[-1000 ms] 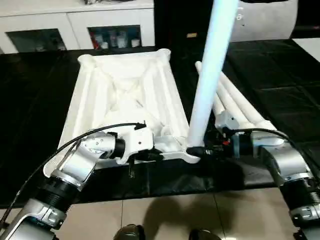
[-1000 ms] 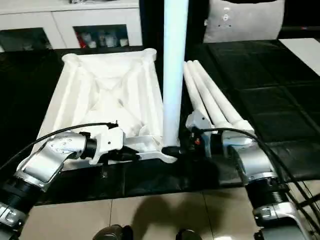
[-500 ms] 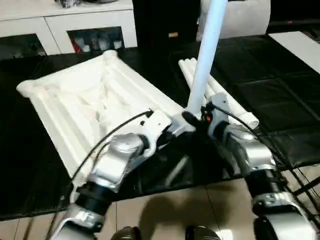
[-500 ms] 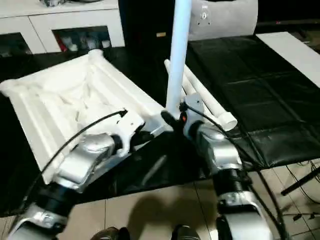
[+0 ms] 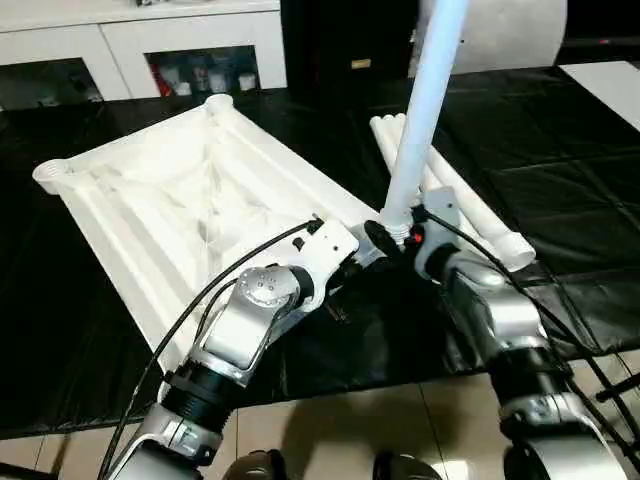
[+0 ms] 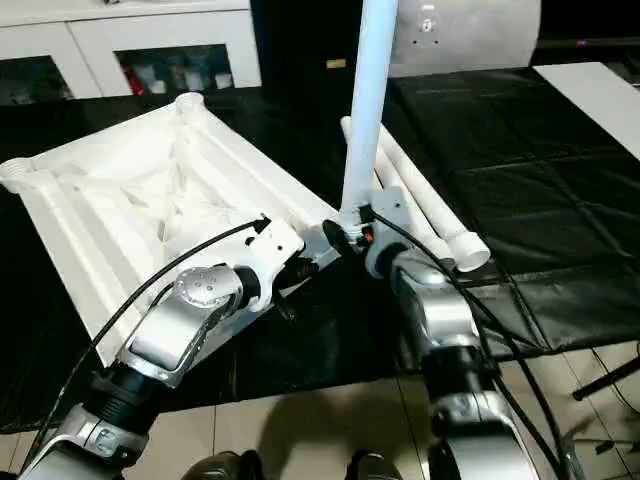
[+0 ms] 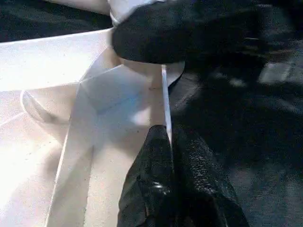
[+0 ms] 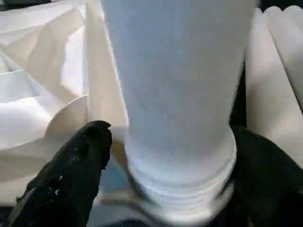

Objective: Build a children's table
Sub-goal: Rotate leg to tighten

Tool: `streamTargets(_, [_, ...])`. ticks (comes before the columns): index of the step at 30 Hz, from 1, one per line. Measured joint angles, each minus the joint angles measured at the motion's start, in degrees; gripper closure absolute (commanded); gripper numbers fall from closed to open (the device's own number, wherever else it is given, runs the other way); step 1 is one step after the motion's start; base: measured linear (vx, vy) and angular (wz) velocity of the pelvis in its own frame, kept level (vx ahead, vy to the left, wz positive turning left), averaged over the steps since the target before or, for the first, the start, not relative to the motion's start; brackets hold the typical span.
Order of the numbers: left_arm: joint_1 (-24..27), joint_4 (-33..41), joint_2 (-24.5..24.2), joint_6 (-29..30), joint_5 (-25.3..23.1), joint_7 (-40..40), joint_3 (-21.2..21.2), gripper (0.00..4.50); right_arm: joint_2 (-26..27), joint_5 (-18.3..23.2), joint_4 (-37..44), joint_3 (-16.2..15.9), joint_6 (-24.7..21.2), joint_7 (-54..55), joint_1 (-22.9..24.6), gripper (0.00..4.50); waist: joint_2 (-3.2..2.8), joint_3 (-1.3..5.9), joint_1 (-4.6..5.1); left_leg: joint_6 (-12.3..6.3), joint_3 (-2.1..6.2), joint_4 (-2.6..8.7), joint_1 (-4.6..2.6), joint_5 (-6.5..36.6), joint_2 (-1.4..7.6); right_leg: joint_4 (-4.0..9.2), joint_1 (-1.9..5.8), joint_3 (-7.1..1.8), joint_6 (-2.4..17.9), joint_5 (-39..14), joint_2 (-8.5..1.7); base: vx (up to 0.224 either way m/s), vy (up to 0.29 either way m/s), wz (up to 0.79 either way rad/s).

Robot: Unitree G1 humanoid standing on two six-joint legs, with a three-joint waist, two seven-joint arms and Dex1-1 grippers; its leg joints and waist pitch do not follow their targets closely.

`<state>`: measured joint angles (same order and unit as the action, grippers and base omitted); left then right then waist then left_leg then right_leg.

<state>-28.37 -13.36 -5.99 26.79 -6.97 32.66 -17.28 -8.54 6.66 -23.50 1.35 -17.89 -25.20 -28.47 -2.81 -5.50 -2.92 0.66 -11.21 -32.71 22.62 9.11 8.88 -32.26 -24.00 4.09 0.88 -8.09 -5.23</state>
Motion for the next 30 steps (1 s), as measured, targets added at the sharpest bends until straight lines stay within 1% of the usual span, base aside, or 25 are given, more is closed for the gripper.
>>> streamTargets(2, [-1.6,-2.4,-0.4,-1.5,-0.8,-1.2,0.0,4.50,-0.3,0.2,2.2,0.0,-0.9,-0.3,1.2,0.05,0.00,0.00,-0.08,0.01,0.00,0.04,-0.01,0.0,0.00,0.00,-0.02,0.00,0.0,0.0,0.01,0.000,0.000,0.00])
streamTargets(7, [-5.8,-10.3,0.2,-6.1,-1.4,-5.1,0.8,4.50,-1.2,0.5,5.7,0.5,-1.9,0.7,3.2,0.05,-0.02,-0.01,-0.06,0.02,-0.03,0.09,0.04,0.0,0.00,0.13,-0.05,0.00,0.0,0.0,0.01,0.000,0.000,0.00])
streamTargets(8, [-6.4,-11.6,0.4,-6.8,-1.5,-5.9,1.4,4.50,-1.3,0.5,6.3,0.5,-2.0,1.1,3.5,0.05,-0.04,-0.02,0.13,0.08,-0.06,0.11,0.05,0.0,0.00,0.15,-0.08,-0.01,0.0,0.0,0.01,0.000,0.000,0.00])
streamTargets(9, [-6.8,-12.6,0.7,-7.3,-1.1,-6.0,2.5,4.23,-1.3,0.5,7.0,0.9,-2.3,1.6,3.8,0.01,-0.09,-0.01,0.25,0.13,-0.06,0.11,0.06,0.1,0.00,0.15,-0.09,-0.01,0.0,0.0,0.01,0.000,0.000,0.00])
streamTargets(10, [-7.1,-13.3,0.8,-7.4,-0.7,-6.0,3.1,4.06,-1.3,0.5,7.3,1.3,-2.7,1.9,3.8,0.00,-0.16,0.00,0.27,0.13,-0.06,0.14,0.06,0.1,0.00,0.15,-0.10,-0.01,0.0,0.0,0.01,0.000,0.000,0.00])
streamTargets(11, [-7.2,-14.0,0.9,-8.2,-0.1,-6.2,3.8,4.06,-1.3,0.7,7.7,2.0,-3.1,2.6,3.8,0.00,-0.21,0.01,0.25,0.13,-0.06,0.18,0.06,0.1,0.00,0.15,-0.13,0.00,0.0,0.0,0.01,0.000,0.000,0.00])
streamTargets(12, [-7.2,-14.2,1.1,-9.5,0.4,-6.6,4.3,3.95,-1.3,1.0,7.8,2.7,-3.2,3.0,3.8,0.00,-0.21,0.00,0.15,0.13,-0.05,0.19,0.13,0.1,0.03,0.14,-0.18,0.07,0.1,0.0,0.01,0.000,0.000,0.00])
streamTargets(13, [-7.3,-14.0,1.4,-10.7,0.8,-6.9,5.1,3.89,-1.4,1.1,7.8,3.2,-3.3,3.5,3.7,0.00,-0.21,0.00,0.02,0.13,-0.04,0.18,0.20,0.1,0.04,0.14,-0.23,0.10,0.1,0.1,0.01,0.000,0.000,0.00])
streamTargets(14, [-7.5,-13.9,1.6,-11.8,1.1,-7.4,5.3,3.65,-1.4,1.2,7.9,3.5,-3.5,4.2,3.7,0.00,-0.22,0.01,-0.09,0.12,-0.05,0.18,0.21,0.1,0.04,0.14,-0.23,0.10,0.2,0.1,0.01,0.000,0.000,0.00])
streamTargets(16, [-8.0,-13.9,1.7,-13.2,1.1,-8.4,5.5,3.58,-1.4,1.2,8.2,3.7,-3.9,5.5,3.6,0.00,-0.22,0.01,-0.15,0.12,-0.05,0.17,0.28,0.1,0.04,0.14,-0.27,0.10,0.2,0.1,0.01,0.000,0.000,0.00])
streamTargets(18, [-8.2,-13.9,1.8,-14.6,1.1,-10.0,5.9,3.50,-2.1,-0.4,8.1,3.0,-3.7,6.3,3.5,0.00,-0.22,0.01,-0.25,0.11,-0.05,0.14,0.34,0.1,0.04,0.14,-0.31,0.10,0.2,0.1,0.01,0.000,0.000,0.00])
streamTargets(19, [-8.2,-13.9,1.8,-14.7,1.1,-10.5,6.2,3.23,-2.7,-0.9,8.0,2.4,-2.8,6.0,3.5,0.00,-0.22,0.01,-0.29,0.11,-0.05,0.13,0.35,0.1,0.04,0.14,-0.32,0.10,0.2,0.1,0.00,0.000,0.000,0.00])
streamTargets(20, [-8.2,-13.9,1.7,-14.7,1.1,-10.9,6.5,3.15,-3.4,-1.5,7.9,1.8,-1.5,5.4,3.5,0.00,-0.22,0.01,-0.34,0.11,-0.05,0.12,0.38,0.1,0.04,0.14,-0.34,0.10,0.2,0.1,0.00,0.000,0.000,0.00])
streamTargets(22, [-8.0,-13.9,1.7,-14.7,1.1,-11.0,7.3,3.14,-3.8,-1.8,7.9,1.4,0.1,4.4,3.5,0.00,-0.22,0.01,-0.34,0.10,-0.05,0.12,0.37,0.1,0.04,0.14,-0.35,0.10,0.2,0.1,0.00,0.000,0.000,0.00])
streamTargets(24, [-6.7,-11.9,1.0,-14.3,1.5,-11.0,7.9,3.14,-3.7,-1.5,8.2,0.9,0.1,2.7,3.5,0.00,-0.21,0.01,-0.23,0.10,-0.05,0.12,0.37,0.1,0.05,0.14,-0.36,0.10,0.2,0.1,0.00,0.000,0.000,0.00])
streamTargets(27, [-4.4,-7.6,-1.3,-13.3,1.7,-11.0,8.8,3.14,-3.8,-0.6,10.1,0.1,-0.8,0.7,3.7,0.00,-0.23,0.02,-0.18,0.09,-0.05,0.13,0.41,0.1,0.07,0.12,-0.41,0.13,0.2,0.1,0.01,0.000,0.000,0.00])
streamTargets(28, [-2.6,-4.2,-3.7,-12.7,1.6,-10.8,9.0,3.14,-4.2,-0.1,11.7,-0.9,-1.3,-0.5,4.1,0.00,-0.25,0.03,-0.08,0.09,-0.05,0.13,0.40,0.1,0.10,0.12,-0.43,0.12,0.2,0.1,0.03,0.000,0.000,0.00])
streamTargets(30, [-1.3,-0.9,-7.0,-11.4,1.0,-10.5,10.3,3.14,-4.9,-0.1,12.4,-2.1,-1.7,-2.0,4.5,0.00,-0.27,0.04,-0.29,0.10,-0.05,0.13,0.41,0.1,0.12,0.09,-0.44,0.13,0.2,0.1,0.05,0.000,0.000,0.00])
